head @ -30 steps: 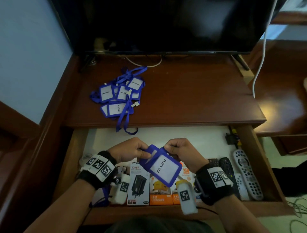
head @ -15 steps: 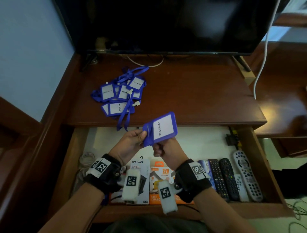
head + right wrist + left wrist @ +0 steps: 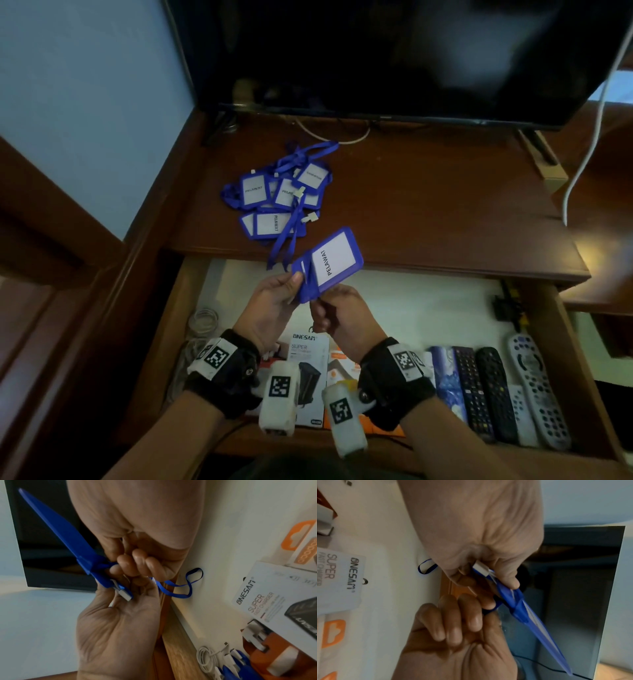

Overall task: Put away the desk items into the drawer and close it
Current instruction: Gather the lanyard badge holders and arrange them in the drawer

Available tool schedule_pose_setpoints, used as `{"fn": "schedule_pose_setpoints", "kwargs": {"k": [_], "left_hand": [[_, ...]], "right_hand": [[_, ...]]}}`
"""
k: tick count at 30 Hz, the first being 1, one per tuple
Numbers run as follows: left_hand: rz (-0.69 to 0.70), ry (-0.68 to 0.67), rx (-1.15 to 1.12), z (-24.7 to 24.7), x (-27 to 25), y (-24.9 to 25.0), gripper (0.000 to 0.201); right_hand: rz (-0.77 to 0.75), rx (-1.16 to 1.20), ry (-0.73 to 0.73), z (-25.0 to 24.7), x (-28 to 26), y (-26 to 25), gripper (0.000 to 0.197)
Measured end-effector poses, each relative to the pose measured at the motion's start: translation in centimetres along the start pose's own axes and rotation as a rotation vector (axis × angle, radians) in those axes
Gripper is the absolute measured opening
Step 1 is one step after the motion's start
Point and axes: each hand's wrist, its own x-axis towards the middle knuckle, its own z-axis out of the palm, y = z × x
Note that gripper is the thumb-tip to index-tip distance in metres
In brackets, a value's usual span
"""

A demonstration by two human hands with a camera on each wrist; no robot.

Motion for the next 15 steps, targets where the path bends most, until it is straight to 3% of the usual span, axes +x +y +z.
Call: {"fn": "schedule_pose_setpoints", "kwargs": {"k": [5, 10, 13, 15], "left_hand": [[0.025, 0.022, 0.018, -2.4, -0.3, 0.7, 0.010], [0.028, 0.078, -0.162, -5.8, -1.5, 2.1, 0.047], [-0.018, 0.140, -0.139, -8.4, -2.2, 3.4, 0.040], [-0.121, 0.157, 0.054, -10.0, -2.7, 4.3, 0.028]], "right_hand": [[0.060, -0.076, -0.041, 1.5, 1.1, 0.8, 0.025], [0.078, -0.049, -0.201, 1.8, 2.0, 2.1, 0.010], [0.102, -0.035, -0.121, 0.7, 3.5, 2.5, 0.013], [0.123, -0.053, -0.036, 0.0, 4.6, 2.4, 0.013]]}}
